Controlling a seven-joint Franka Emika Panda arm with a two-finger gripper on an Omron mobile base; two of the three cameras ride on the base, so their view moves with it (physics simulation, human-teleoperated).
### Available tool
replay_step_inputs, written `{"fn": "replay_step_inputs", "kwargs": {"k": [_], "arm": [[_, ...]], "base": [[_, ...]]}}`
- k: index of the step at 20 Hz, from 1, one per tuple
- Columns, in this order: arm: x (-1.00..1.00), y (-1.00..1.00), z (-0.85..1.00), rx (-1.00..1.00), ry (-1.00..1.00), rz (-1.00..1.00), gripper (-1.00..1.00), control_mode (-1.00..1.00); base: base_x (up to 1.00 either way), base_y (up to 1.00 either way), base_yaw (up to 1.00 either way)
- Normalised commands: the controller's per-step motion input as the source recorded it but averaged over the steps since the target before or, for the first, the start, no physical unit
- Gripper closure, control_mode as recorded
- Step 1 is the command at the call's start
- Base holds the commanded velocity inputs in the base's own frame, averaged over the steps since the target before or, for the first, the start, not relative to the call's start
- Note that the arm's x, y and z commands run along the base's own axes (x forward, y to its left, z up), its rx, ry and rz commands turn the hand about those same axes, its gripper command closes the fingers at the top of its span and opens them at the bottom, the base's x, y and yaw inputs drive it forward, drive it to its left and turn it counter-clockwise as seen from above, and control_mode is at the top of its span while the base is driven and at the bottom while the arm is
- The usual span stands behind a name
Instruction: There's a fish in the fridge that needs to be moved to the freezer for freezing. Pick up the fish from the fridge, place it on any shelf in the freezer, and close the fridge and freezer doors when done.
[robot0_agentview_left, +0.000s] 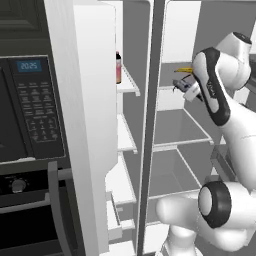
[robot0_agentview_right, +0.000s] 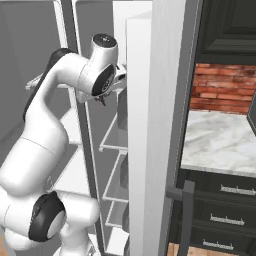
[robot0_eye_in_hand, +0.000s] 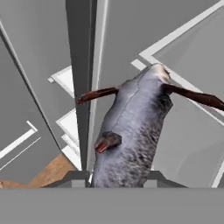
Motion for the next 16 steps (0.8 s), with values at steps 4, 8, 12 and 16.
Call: {"fn": "replay_step_inputs", "kwargs": {"k": [4,8,12,16], "arm": [[-0.94,0.24,0.36,0.05,0.00,0.10,1.00,-1.00],[-0.74,0.65,0.34,0.07,-0.01,0.06,1.00,-1.00],[-0.54,0.63,0.38,0.14,-0.02,0.10,1.00,-1.00],[-0.06,0.84,0.07,0.06,-0.05,0.27,1.00,-1.00]], "base": [[0.00,0.00,0.00],[0.00,0.00,0.00],[0.00,0.00,0.00],[0.00,0.00,0.00]]}}
